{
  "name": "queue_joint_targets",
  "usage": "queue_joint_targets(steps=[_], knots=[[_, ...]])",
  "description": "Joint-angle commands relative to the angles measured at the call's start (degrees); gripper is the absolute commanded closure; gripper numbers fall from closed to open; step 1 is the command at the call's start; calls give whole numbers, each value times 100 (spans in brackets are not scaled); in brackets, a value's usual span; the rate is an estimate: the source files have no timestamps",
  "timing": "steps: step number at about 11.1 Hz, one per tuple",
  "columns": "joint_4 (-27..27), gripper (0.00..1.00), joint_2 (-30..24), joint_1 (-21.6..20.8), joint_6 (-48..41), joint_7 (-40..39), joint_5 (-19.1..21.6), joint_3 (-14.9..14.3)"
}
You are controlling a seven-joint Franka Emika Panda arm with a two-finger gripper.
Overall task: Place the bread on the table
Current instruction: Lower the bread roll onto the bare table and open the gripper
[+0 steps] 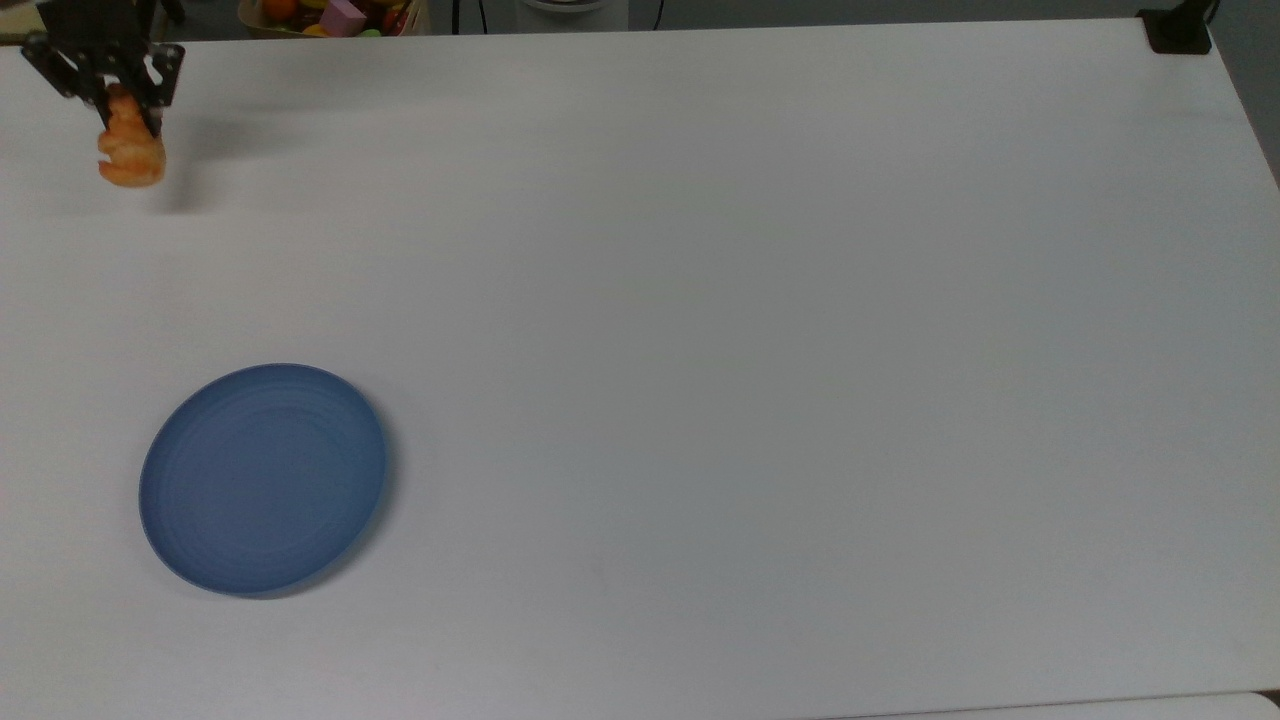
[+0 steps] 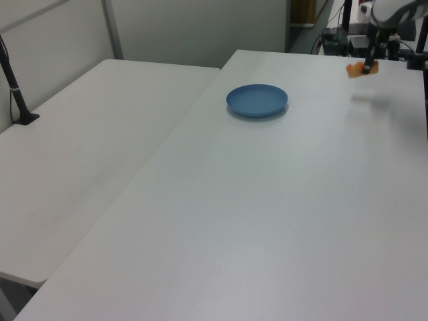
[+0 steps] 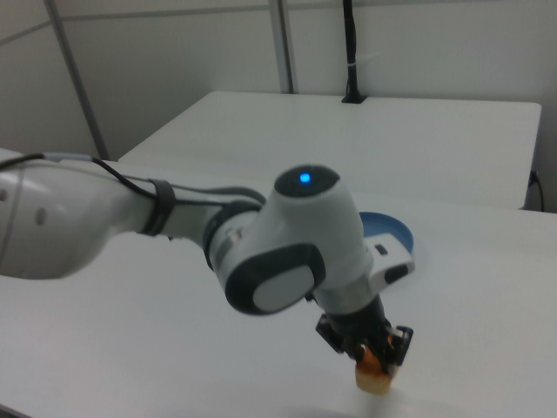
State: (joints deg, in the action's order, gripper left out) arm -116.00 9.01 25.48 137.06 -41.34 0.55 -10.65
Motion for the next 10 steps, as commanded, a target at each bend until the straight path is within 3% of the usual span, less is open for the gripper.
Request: queue_joint_targets(steps=[1,6,8,10], knots=[[-414,61,328,18,1030,-225,42,19],[-494,56,681,-17,1508,-102,94,54],[-486,38,690,-34,1447,-50,94,46],[-416,5,620,-52,1238,238,94,54]])
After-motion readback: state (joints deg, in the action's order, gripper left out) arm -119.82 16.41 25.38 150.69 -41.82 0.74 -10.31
